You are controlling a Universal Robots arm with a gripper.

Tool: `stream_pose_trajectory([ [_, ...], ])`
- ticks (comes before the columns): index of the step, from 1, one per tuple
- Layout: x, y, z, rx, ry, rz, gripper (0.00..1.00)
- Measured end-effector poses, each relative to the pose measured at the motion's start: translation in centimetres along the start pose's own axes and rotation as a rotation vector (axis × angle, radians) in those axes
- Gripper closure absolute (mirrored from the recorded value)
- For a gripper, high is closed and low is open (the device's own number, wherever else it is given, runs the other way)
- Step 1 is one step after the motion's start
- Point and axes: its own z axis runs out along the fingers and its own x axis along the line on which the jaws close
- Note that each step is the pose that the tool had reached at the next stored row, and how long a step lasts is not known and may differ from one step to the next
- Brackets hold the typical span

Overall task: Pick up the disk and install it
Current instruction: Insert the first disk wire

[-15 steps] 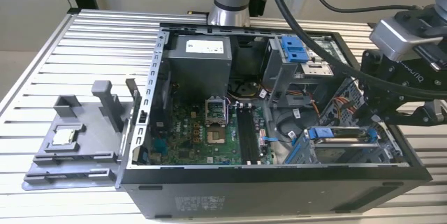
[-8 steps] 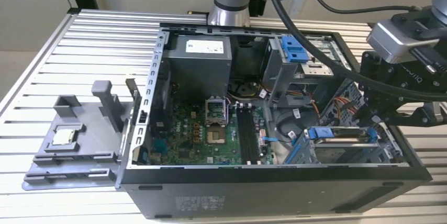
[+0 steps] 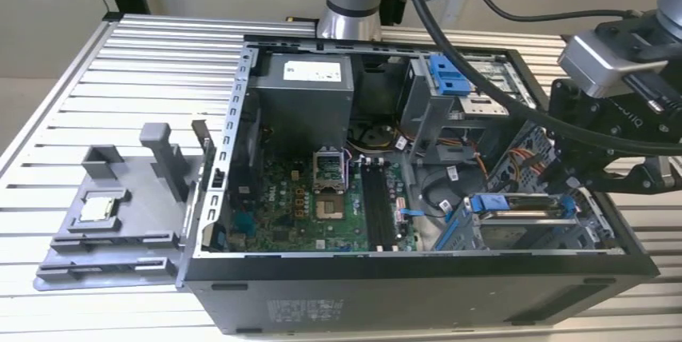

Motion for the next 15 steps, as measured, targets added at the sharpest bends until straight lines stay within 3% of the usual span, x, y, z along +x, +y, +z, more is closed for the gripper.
stream_pose_trajectory([
  [4, -0.03, 0.26, 0.23, 0.0062, 0.0007, 0.008, 1.00],
  [15, -0.03, 0.32, 0.57, 0.0081, -0.0004, 0.109, 1.00],
])
